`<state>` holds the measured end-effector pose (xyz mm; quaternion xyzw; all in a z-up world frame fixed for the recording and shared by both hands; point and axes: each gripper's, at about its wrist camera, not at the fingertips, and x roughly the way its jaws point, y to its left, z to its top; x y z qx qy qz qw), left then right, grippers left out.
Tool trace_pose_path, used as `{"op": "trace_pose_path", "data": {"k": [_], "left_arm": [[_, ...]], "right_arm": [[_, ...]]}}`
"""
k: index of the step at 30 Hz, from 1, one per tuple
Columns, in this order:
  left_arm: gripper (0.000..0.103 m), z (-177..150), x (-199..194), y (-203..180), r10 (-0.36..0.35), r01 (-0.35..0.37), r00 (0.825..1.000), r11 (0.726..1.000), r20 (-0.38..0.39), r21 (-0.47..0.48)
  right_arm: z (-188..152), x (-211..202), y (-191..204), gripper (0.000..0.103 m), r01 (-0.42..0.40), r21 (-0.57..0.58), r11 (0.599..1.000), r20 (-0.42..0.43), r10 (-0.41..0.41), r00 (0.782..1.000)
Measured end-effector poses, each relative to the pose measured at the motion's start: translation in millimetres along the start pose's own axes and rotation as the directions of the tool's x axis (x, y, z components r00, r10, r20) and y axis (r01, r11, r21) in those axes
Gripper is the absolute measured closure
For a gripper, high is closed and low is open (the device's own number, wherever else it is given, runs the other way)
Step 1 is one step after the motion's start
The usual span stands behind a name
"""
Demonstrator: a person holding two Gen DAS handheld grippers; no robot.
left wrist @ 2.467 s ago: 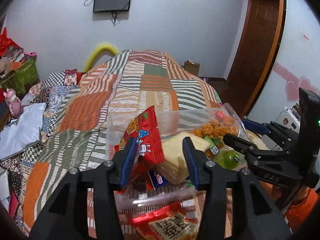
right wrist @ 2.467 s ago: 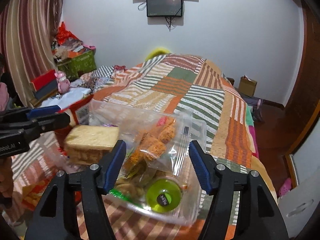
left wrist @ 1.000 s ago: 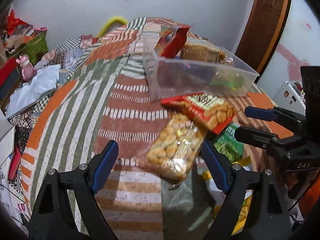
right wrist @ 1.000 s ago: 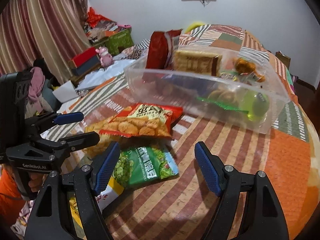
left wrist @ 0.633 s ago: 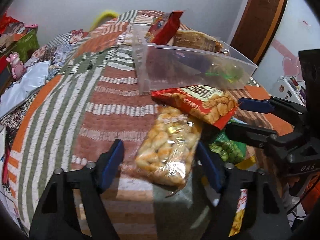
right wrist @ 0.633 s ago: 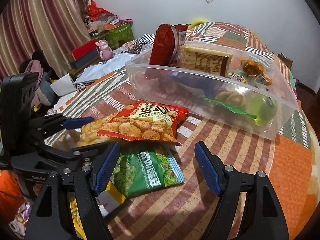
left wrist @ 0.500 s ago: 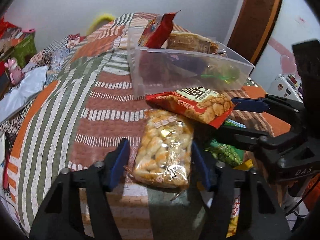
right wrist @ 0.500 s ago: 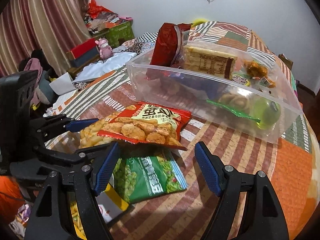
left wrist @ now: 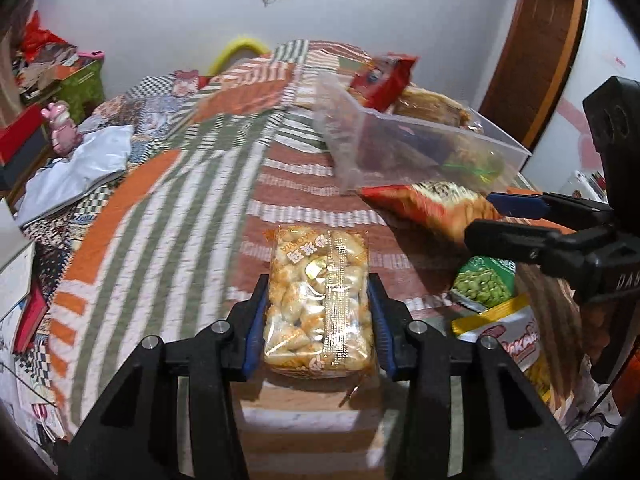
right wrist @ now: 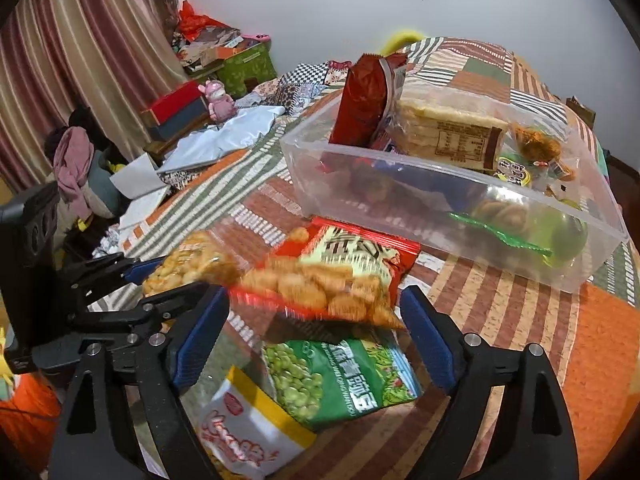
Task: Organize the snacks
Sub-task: 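Grasp the clear peanut-cracker bag with the left tool while the right tool grasps the red cracker bag, then carry both bags over the clear box and open both tools to drop them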
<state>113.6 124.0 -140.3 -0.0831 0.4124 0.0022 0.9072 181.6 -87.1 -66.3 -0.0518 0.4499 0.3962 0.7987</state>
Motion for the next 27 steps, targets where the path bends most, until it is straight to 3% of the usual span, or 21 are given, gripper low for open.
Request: {"op": "trace_pose_path", "data": {"k": [7, 16, 19, 21, 27], "left_arm": [[0.058, 1.1, -16.9, 8.0, 0.001, 0.0, 0.999, 1.0, 0.054, -0.011], [0.058, 4.9, -20.4, 3.2, -0.029, 0.029, 0.997, 1.0, 0.078, -0.001], [0.058, 5.9, -19.3, 1.8, -0.028, 0.028, 0.997, 1.0, 0.077, 0.004], [0.058, 6.2, -18.9, 1.0, -0.025, 0.024, 0.997, 1.0, 0.077, 0.006], [0.058, 10.3, -21.0, -2.5, -0.019, 0.019, 0.996, 1.0, 0.086, 0.001]], "right_arm": [[13.0, 2.1, 1.5, 0.01, 0.016, 0.033, 0.999, 0.017, -0.016, 1.0], [14.8, 43.6, -8.3, 0.012, 0.078, 0.029, 0.997, -0.099, -0.075, 0.992], [12.9, 46.8, -10.1, 0.028, 0.066, 0.02, 0.998, -0.112, -0.063, 0.992], [13.4, 43.0, -9.4, 0.046, 0.038, 0.014, 0.999, -0.107, -0.036, 0.994], [11.4, 27.4, -10.3, 0.063, 0.018, 0.008, 1.0, -0.059, -0.018, 0.998]]}}
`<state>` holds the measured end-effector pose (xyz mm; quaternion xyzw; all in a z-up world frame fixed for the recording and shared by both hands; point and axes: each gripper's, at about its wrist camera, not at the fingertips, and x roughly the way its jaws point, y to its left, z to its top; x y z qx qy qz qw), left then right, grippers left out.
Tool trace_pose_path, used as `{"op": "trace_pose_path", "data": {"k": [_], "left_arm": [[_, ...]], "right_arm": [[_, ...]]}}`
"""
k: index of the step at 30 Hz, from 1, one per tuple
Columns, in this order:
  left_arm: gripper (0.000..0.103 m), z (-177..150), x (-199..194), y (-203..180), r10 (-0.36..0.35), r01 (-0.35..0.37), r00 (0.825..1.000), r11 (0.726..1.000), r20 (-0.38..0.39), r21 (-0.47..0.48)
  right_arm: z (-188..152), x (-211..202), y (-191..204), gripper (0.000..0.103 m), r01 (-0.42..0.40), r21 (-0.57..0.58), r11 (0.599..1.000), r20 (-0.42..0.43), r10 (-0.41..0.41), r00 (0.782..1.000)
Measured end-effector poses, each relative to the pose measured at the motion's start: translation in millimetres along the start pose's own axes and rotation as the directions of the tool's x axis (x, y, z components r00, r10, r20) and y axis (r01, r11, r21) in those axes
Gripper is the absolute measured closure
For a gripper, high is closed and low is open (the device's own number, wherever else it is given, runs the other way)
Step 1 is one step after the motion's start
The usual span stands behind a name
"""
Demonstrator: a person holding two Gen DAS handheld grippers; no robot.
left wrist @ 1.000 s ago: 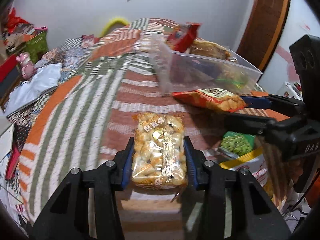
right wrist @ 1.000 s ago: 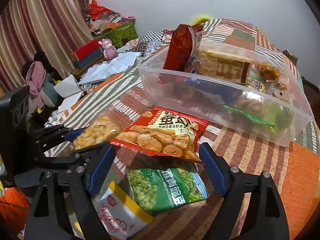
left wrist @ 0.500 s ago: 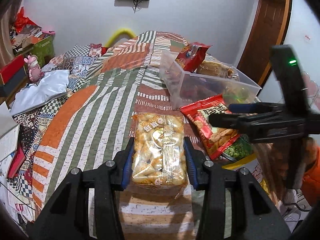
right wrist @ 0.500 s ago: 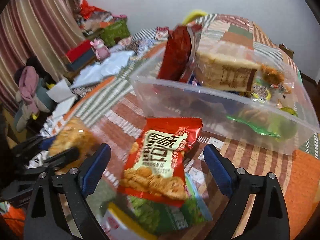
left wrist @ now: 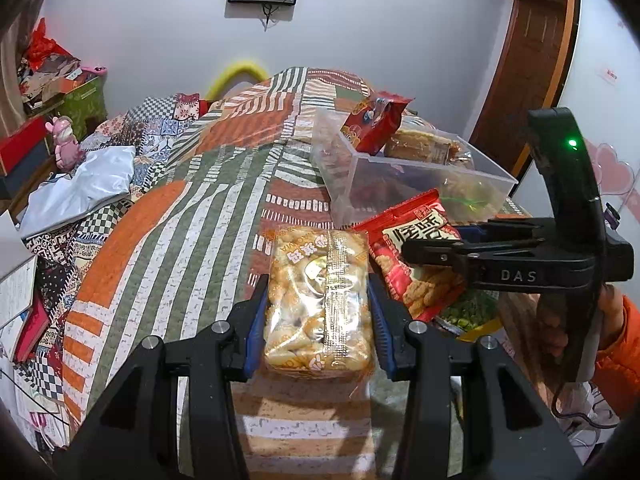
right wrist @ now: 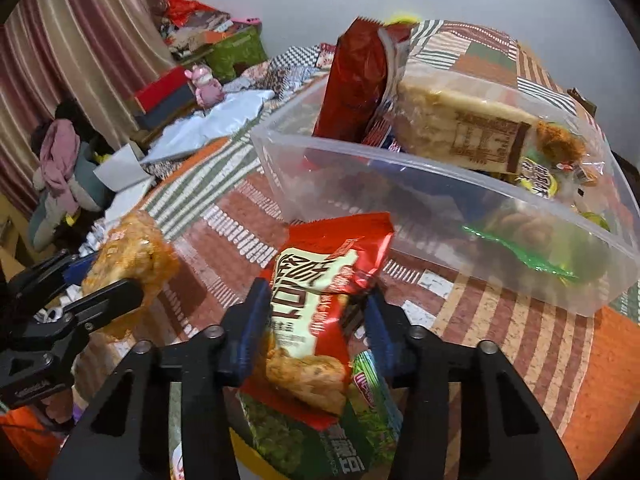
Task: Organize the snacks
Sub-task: 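Carry both bags over the clear box and open both tools to drop them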
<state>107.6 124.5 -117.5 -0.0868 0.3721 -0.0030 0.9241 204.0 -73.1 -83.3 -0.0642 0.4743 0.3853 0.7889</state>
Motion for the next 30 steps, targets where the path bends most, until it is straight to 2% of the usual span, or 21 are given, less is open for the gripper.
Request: {"op": "trace_pose_path", "data": {"k": [9, 16, 25, 30], "left_arm": [[0.058, 19.8, -10.4, -15.7, -0.011, 0.011, 0.999, 1.0, 0.045, 0.009], [0.058, 43.2, -9.4, -32.7, -0.037, 0.034, 0.996, 0.999, 0.076, 0.028], [0.058, 81.2, 14.5, -51.7, -0.059, 0.055, 0.995, 0.997, 0.079, 0.044], [0.058, 99.3, 37.8, -58.4, -0.036, 0.031, 0.997, 0.997, 0.069, 0.066]], "right_arm": [[-4.4, -25.5, -1.4, 0.065, -0.012, -0.013, 1.0, 0.083, 0.014, 0.996], [3.3, -61.5, -12.7, 0.066, -0.004, -0.001, 1.0, 0.191, 0.004, 0.982], [16.1, -90.8, -42.7, 0.066, 0.063, 0.038, 0.997, 0.296, -0.071, 0.953], [23.2, -99.2, -63.4, 0.066, 0.116, 0.065, 0.991, 0.326, -0.131, 0.936]]}}
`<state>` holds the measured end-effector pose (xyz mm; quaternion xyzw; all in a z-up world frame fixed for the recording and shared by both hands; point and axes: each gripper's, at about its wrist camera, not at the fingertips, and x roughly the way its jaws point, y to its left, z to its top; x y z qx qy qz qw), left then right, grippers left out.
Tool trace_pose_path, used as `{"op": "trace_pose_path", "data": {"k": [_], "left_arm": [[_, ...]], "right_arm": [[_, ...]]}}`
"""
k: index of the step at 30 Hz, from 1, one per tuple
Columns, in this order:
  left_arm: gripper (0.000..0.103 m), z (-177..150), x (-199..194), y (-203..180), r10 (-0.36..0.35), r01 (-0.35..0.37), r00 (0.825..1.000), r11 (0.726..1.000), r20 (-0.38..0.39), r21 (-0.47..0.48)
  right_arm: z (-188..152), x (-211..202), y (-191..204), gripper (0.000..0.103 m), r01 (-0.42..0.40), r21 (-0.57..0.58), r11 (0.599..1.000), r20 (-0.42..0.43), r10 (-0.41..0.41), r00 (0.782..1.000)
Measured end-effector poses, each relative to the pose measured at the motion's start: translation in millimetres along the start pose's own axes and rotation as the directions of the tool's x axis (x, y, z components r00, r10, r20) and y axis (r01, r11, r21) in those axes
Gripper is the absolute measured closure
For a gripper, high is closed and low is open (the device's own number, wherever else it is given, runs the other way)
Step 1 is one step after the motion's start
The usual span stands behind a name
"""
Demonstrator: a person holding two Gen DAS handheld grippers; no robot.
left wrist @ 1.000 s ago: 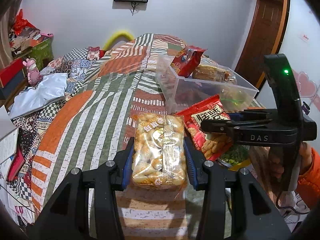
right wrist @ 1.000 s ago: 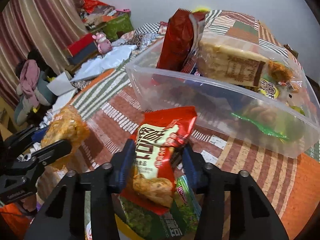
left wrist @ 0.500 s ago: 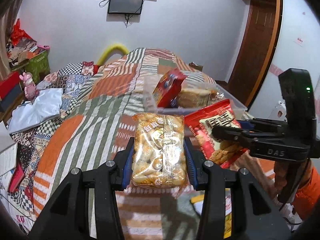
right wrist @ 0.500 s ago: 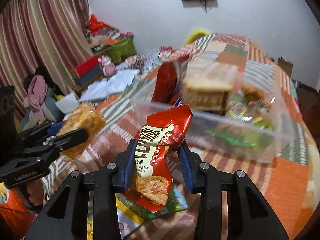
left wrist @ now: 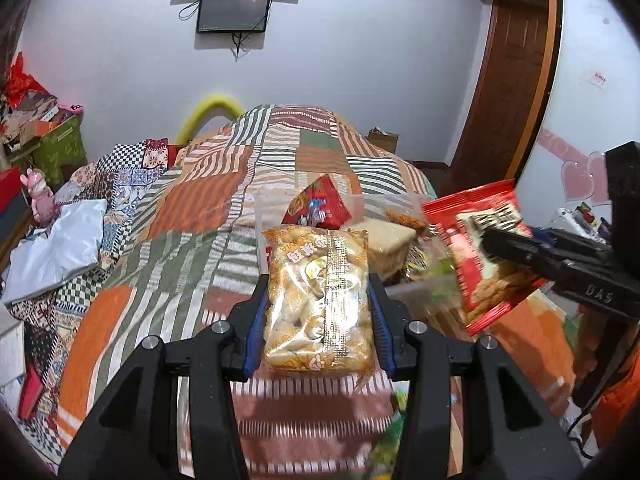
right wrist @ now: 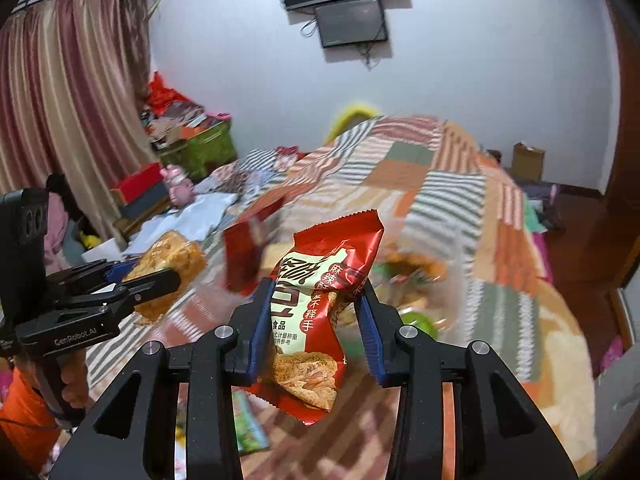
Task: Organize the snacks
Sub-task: 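Carry both bags over the clear box and open both tools to drop them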
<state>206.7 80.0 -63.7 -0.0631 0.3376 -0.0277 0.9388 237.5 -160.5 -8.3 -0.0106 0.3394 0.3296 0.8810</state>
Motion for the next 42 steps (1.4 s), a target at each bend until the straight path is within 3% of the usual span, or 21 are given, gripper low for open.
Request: {"op": "trace_pose_path", "data": {"k": [5, 20, 27, 36, 40, 42], "left_arm": [[0.058, 13.3, 24.4, -0.7, -0.02, 0.02, 1.0, 1.0, -0.021, -0.013], [0.058, 25.3, 69.9, -5.7, 0.041, -0.04, 0.998, 0.999, -0.041, 0.028], [0.058, 18.8, 78.9, -4.6, 0.07, -0.066, 0.995, 0.996, -0.072, 0.056], [0.057, 14.6, 76.2, 0.7, 0.057, -0.056, 0.993, 0.998, -0.104, 0.016], [0.05, 12.7, 65.0, -3.0, 0.056, -0.054, 0.994, 0.998, -0.094, 0.021], [0.047, 12.3, 55.7, -6.1, 0.061, -0.059, 0.995, 0.998, -0.078, 0.029]], "right_arm": [[9.2, 5.4, -19.9, 0.066, 0.055, 0.011, 0.998, 0.018, -0.056, 0.998], [18.7, 37.2, -36.2, 0.067, 0.097, 0.004, 0.995, -0.016, -0.097, 0.995], [9.6, 53.9, -28.6, 0.067, 0.118, -0.056, 0.991, -0.06, -0.121, 0.991], [9.2, 49.8, -37.0, 0.065, 0.094, -0.016, 0.995, -0.094, -0.095, 0.991], [9.2, 43.7, -35.3, 0.064, 0.117, -0.024, 0.993, -0.093, -0.119, 0.989], [9.5, 37.8, -33.2, 0.055, 0.127, -0.034, 0.991, -0.087, -0.13, 0.988]]}}
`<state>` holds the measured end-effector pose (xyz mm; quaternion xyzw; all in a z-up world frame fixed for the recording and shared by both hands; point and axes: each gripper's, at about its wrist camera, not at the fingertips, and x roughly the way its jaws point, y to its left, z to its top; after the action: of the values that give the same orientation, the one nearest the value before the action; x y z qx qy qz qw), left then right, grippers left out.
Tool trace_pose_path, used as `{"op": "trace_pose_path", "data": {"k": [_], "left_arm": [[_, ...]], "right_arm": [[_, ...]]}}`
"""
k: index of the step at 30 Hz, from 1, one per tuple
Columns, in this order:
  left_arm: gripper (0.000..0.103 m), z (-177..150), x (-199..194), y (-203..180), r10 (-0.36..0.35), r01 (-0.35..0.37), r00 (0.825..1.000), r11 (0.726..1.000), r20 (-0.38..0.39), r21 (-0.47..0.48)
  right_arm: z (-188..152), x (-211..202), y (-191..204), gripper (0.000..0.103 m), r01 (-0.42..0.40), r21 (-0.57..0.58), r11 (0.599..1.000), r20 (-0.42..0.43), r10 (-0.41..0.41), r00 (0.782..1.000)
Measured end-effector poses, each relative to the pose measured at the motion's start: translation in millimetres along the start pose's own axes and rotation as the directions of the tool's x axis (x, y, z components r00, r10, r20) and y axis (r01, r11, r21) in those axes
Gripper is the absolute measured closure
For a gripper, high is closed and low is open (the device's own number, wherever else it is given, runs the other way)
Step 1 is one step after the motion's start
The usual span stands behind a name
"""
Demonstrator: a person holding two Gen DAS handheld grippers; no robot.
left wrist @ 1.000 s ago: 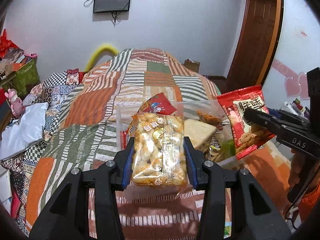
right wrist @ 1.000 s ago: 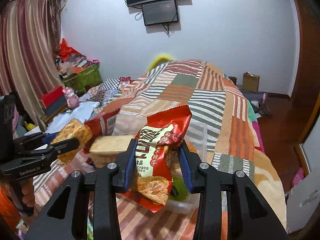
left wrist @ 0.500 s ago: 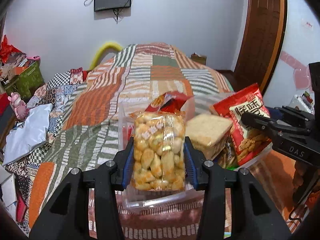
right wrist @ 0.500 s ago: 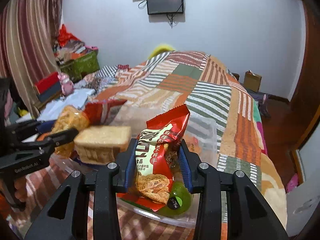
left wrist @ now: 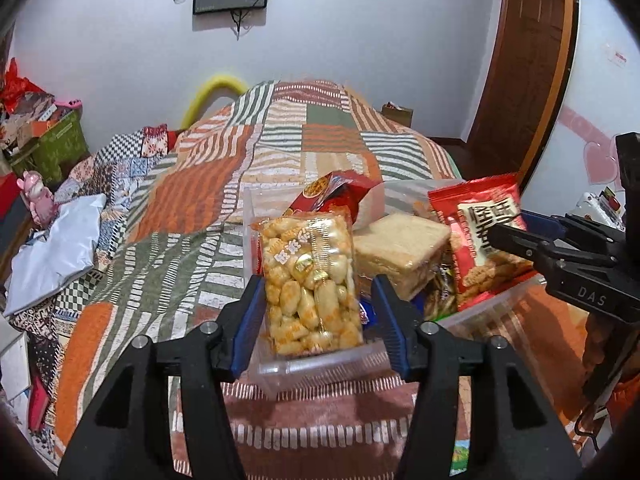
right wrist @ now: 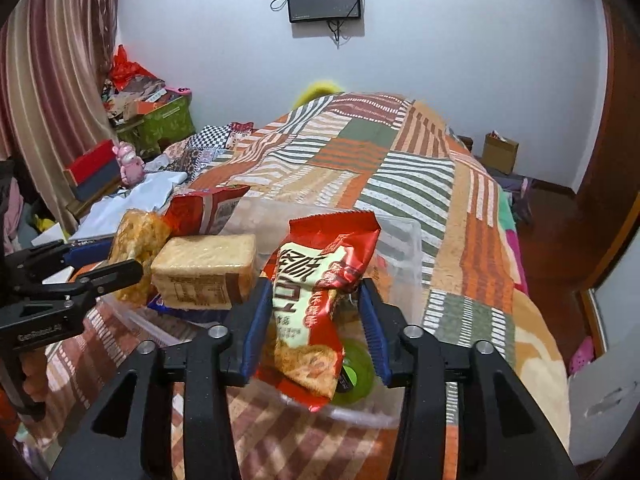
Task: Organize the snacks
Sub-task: 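Carry both bags over the clear box and open both tools to drop them, then grasp the green pea bag with the left tool while the right tool grasps the KAKA bag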
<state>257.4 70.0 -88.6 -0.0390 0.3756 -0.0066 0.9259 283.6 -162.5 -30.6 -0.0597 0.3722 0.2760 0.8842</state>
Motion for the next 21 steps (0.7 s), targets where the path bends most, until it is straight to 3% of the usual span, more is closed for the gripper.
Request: {"op": "trace_pose_path", "data": {"k": [5, 7, 13, 21], "left_arm": [[0.034, -1.2, -23.4, -6.4, -0.001, 0.001, 0.999, 1.0, 0.033, 0.004], [0.024, -2.4, -34.9, -10.1, 0.004, -0.004, 0.999, 1.0, 0.05, 0.008], [0.01, -10.9, -59.6, -19.8, -0.014, 0.013, 0.998, 1.0, 0.067, 0.016], [0.009, -45.9, -63.7, -35.9, -0.074, 0.075, 0.997, 0.997, -0.025, 0.032]], "right_arm": [[-1.8, -19.7, 0.8, 0.039, 0.021, -0.003, 1.0, 0.048, -0.02, 0.999], [-2.4, -29.4, 1.2, 0.037, 0.014, 0.003, 1.0, 0.064, -0.014, 0.998], [-8.1, -51.0, 8.0, 0.031, -0.007, -0.009, 1.0, 0.092, 0.007, 0.996], [-27.8, -68.8, 17.9, 0.028, -0.026, -0.025, 0.999, 0.109, 0.029, 0.994]]}}
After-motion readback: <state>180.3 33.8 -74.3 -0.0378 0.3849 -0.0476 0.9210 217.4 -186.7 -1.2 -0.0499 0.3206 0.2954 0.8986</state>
